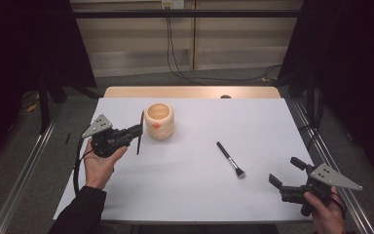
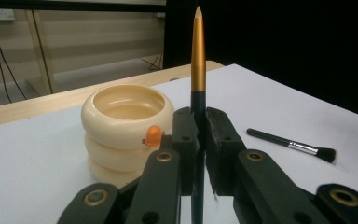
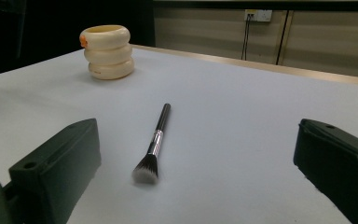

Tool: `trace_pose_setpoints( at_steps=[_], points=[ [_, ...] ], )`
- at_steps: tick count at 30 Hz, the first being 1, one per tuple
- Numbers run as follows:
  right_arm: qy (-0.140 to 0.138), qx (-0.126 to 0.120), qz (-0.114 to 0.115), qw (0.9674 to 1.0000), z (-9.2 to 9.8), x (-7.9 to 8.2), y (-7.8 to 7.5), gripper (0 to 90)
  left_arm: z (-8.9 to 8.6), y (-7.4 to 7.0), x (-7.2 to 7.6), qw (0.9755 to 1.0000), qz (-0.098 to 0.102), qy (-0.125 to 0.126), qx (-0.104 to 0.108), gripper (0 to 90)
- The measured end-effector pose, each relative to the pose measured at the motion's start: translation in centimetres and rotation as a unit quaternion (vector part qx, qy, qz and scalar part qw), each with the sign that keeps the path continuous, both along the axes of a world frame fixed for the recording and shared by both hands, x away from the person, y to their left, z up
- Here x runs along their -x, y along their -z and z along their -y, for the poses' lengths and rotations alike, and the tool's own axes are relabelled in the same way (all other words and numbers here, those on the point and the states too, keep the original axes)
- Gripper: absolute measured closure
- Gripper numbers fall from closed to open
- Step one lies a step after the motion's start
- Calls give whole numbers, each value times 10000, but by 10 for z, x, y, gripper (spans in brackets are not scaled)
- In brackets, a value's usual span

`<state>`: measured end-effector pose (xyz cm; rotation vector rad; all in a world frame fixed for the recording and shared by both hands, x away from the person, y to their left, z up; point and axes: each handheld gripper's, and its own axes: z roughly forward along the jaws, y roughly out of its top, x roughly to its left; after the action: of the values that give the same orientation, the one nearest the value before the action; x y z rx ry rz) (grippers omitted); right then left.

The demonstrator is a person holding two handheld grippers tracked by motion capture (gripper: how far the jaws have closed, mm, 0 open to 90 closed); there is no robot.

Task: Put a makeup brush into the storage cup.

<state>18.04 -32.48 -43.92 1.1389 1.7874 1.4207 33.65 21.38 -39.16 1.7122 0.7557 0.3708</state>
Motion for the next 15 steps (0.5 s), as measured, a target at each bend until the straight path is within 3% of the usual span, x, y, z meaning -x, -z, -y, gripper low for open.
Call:
trace_pose_setpoints(
  at_steps=[7,15],
  points=[
    [1,-25,28,10000,-1,0,0,0,6,-8,-8,10000,59,-11,-45,835],
    [-18,-39,16,10000,-1,0,0,0,18,-16,-18,9998,150,99,42,835]
  ],
)
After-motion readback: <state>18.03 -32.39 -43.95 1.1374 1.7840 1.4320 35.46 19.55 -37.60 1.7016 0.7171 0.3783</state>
